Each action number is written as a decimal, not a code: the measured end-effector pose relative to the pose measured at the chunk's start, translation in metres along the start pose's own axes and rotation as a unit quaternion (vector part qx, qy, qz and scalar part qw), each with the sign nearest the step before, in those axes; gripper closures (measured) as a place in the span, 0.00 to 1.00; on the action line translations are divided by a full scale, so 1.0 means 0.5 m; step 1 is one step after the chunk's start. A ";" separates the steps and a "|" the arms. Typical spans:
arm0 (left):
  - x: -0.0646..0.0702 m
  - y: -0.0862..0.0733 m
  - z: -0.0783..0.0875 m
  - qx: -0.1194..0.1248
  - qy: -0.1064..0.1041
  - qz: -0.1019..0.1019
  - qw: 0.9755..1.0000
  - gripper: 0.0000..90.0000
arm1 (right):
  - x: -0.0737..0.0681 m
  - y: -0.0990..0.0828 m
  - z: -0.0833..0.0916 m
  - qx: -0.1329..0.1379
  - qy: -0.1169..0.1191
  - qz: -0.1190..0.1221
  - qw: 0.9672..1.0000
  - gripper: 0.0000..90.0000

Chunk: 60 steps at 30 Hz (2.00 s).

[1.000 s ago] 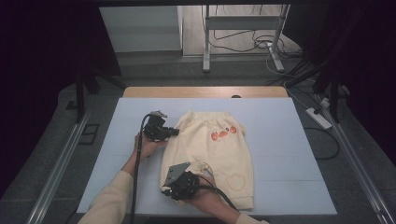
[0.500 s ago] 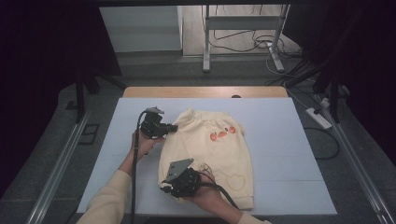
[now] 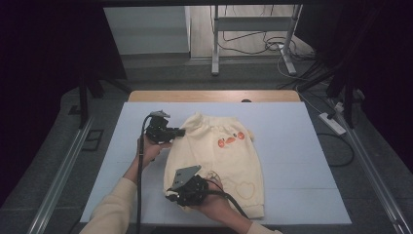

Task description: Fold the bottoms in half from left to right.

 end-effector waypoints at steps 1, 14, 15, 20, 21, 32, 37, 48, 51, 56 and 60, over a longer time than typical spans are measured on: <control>-0.002 -0.001 0.000 0.000 0.000 0.001 1.000 0.91 | 0.000 -0.002 -0.001 -0.001 0.000 0.000 1.000 0.85; -0.004 0.021 0.039 0.024 -0.005 0.005 1.000 0.91 | -0.003 0.036 0.004 0.024 0.006 0.009 1.000 0.85; -0.007 0.017 0.034 0.021 -0.006 0.008 1.000 0.91 | -0.003 0.036 0.004 0.024 0.006 0.009 1.000 0.85; -0.017 0.011 0.030 0.020 -0.004 0.018 1.000 0.91 | 0.002 0.013 -0.011 0.009 0.008 -0.001 1.000 0.85; -0.018 0.012 0.032 0.021 -0.002 0.017 1.000 0.91 | 0.002 0.013 -0.011 0.009 0.008 -0.001 1.000 0.85; -0.020 0.049 0.100 0.063 0.003 0.014 0.998 0.91 | -0.008 0.084 -0.001 0.048 0.012 0.021 0.999 0.86; -0.019 0.038 0.074 0.046 0.004 0.015 0.999 0.91 | 0.002 0.057 0.002 0.035 0.007 0.009 0.999 0.86; -0.010 0.031 0.049 0.041 0.000 0.022 0.999 0.91 | 0.010 0.027 0.035 0.033 -0.005 -0.002 0.999 0.86; -0.006 0.030 0.043 0.041 -0.002 0.025 0.999 0.91 | 0.012 0.017 0.052 0.035 -0.011 -0.009 0.999 0.86; 0.002 0.030 0.031 0.038 -0.004 0.023 0.999 0.91 | 0.014 0.008 0.066 0.040 -0.016 -0.017 0.999 0.86; 0.006 0.030 0.021 0.034 -0.006 0.022 0.999 0.91 | 0.015 -0.001 0.078 0.041 -0.022 -0.023 0.999 0.86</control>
Point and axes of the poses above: each handheld gripper's, and its own axes: z roughly backward along the jaws, y roughly out of its top, x roughly to its right, the point moved 5 cm from there along -z, roughly forward along the jaws, and after that the axes turned 8 degrees about x, right-handed, at the moved point
